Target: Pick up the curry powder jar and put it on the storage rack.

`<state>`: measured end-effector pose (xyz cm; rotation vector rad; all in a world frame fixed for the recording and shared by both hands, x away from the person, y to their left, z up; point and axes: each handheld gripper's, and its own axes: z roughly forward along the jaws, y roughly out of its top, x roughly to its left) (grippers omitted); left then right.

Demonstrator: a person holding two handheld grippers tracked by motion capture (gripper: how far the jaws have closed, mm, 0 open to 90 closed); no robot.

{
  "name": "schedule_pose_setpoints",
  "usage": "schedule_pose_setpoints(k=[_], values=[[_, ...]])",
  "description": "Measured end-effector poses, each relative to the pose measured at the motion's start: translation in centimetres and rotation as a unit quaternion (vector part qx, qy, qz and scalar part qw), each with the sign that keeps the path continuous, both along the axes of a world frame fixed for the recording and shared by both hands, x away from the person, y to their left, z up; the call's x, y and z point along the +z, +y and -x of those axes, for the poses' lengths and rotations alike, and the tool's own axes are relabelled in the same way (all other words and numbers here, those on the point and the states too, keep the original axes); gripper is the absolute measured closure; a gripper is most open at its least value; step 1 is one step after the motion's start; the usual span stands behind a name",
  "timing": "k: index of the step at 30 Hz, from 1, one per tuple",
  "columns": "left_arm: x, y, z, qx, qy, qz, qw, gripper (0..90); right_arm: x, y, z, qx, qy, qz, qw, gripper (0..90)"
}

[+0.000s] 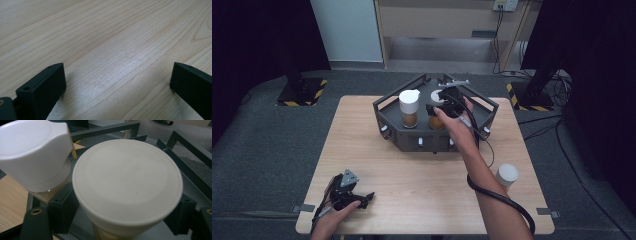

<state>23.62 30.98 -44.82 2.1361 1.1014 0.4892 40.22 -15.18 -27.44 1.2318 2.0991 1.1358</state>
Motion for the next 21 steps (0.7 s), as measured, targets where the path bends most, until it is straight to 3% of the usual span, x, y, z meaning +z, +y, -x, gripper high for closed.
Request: schedule_pose_setpoints(k=[8, 21], values=[[0.0, 0.0, 0.0, 0.0, 0.0, 0.0, 1.0, 0.0, 0.2, -0.9, 1.2, 0.007, -0.007, 0.001, 1.0, 12.1], [0.0, 0.0, 0.0, 0.0, 0.0, 0.0, 1.0, 0.0, 1.3, -2.5, 3.6, 0.018, -0.019, 0.012, 0.9996, 7.9]])
